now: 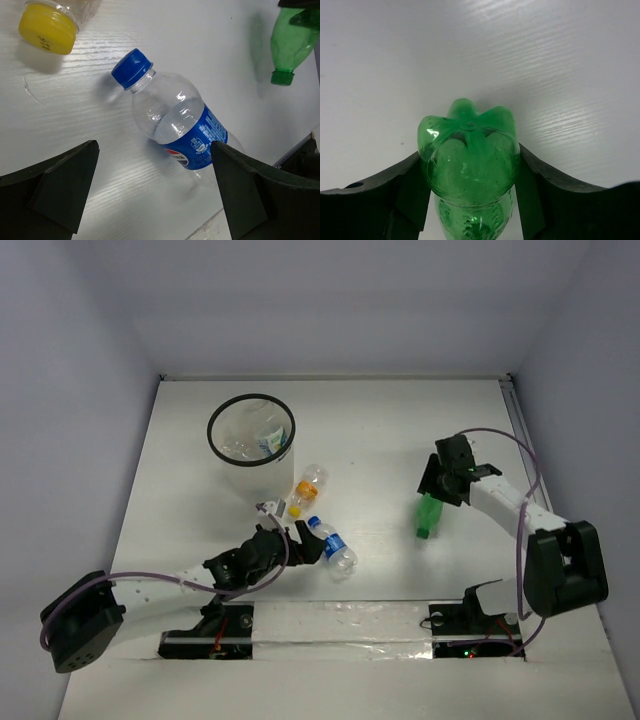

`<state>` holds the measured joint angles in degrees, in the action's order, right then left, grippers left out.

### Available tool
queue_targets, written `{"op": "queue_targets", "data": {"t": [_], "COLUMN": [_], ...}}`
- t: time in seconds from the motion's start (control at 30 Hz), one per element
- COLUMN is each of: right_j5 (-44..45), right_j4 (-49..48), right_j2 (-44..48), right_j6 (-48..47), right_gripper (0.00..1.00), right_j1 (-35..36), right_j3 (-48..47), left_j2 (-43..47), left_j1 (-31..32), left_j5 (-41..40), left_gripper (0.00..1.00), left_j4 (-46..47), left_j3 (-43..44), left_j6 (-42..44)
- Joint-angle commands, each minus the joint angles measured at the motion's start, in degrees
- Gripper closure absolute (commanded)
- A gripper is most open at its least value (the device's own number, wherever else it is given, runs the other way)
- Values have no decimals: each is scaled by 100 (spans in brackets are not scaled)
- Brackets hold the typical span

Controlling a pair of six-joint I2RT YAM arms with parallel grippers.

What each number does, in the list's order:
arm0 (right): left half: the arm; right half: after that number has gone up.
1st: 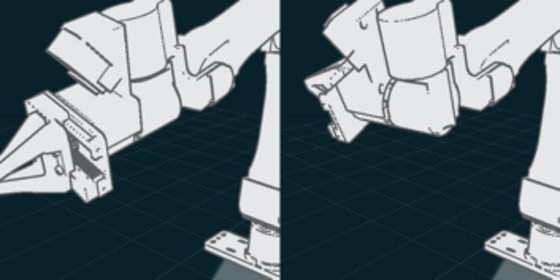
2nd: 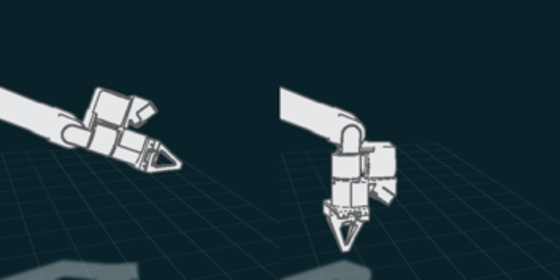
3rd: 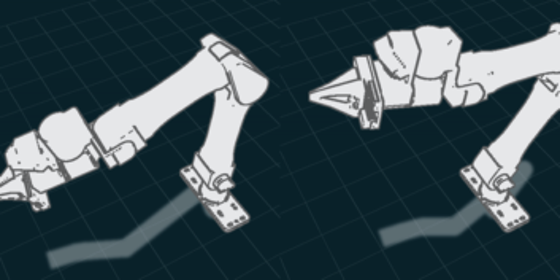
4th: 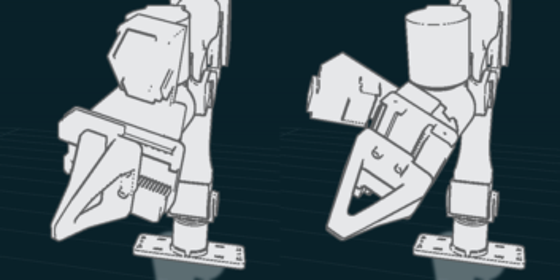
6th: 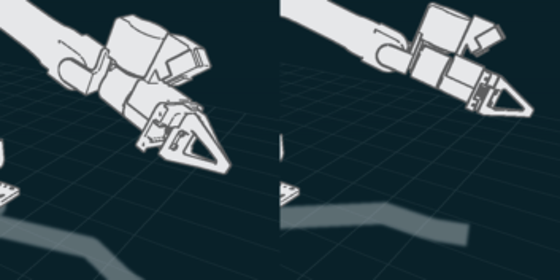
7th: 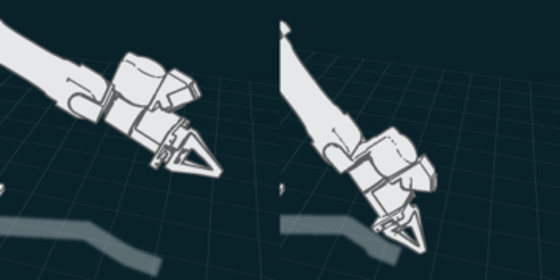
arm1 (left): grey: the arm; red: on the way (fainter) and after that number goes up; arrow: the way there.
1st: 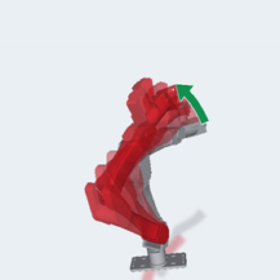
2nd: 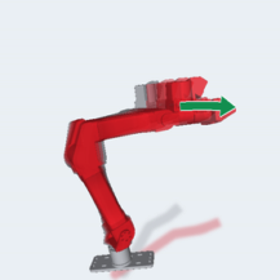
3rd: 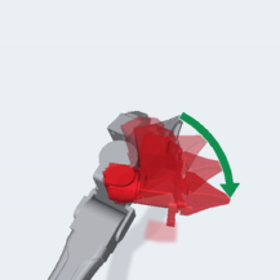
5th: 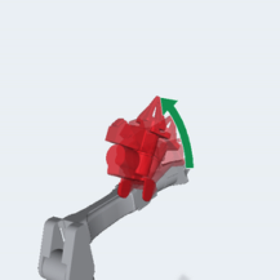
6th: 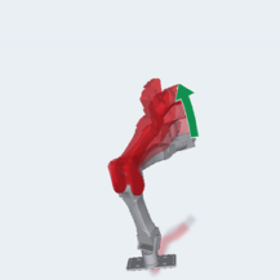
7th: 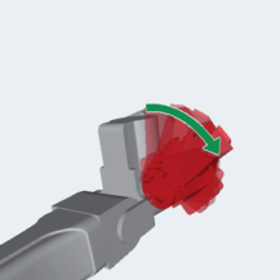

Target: Put the plastic bottles in the bin

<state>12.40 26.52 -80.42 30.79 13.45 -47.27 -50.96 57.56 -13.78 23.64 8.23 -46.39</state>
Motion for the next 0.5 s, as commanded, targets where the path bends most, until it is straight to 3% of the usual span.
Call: {"op": "queue_targets", "data": {"t": [0.0, 0.13, 0.2, 0.3, 0.47], "right_j5": [-194, -353, -204, -142, -387], "right_j4": [-271, -218, -244, -621, -1814], "right_j2": [998, 1494, 1425, 909, -331], "right_j6": [-125, -125, -169, -370, -766], "right_gripper": [59, 59, 59, 59, 59], "right_j1": [252, 859, 1533, 2290, 2855], "right_j3": [-431, -1458, -2334, -3207, -5006], "left_j2": [-282, -563, -669, -828, -951], "left_j1": [62, 62, 62, 115, 221], "left_j5": [-221, -309, -309, -292, -257], "left_gripper": [7, 6, 6, 6, 5], "left_j4": [501, 624, 633, 809, 783], "left_j3": [100, 179, 302, 337, 495], "left_j6": [-150, -204, -204, -282, -432]}}
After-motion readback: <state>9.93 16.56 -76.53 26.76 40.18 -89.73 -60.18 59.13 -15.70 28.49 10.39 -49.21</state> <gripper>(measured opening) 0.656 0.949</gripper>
